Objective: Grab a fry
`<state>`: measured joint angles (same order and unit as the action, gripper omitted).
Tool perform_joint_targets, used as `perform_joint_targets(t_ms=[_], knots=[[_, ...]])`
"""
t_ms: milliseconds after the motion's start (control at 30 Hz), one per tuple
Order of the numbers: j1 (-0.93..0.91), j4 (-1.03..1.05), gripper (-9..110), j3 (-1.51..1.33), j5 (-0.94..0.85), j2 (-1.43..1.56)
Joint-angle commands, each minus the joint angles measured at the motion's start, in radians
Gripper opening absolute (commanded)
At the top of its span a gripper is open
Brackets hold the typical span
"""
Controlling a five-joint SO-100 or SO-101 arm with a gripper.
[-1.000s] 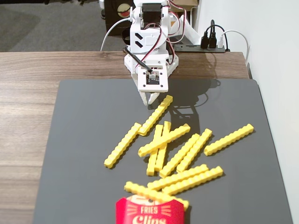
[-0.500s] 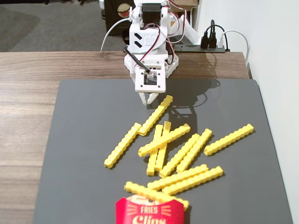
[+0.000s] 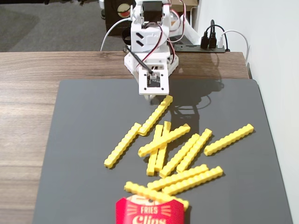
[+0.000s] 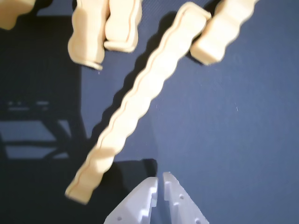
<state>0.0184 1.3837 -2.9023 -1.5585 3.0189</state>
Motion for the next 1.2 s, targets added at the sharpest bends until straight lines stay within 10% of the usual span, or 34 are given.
perform_joint_targets(t_ms=[0,500,1167], knots=[[0.028,0.038,1,0.13,0.051,-0.063],[0.132,-0.031,1,0.603,0.449,-0.58],[0.083,-0.169,14,0.816,0.549,-0.942]])
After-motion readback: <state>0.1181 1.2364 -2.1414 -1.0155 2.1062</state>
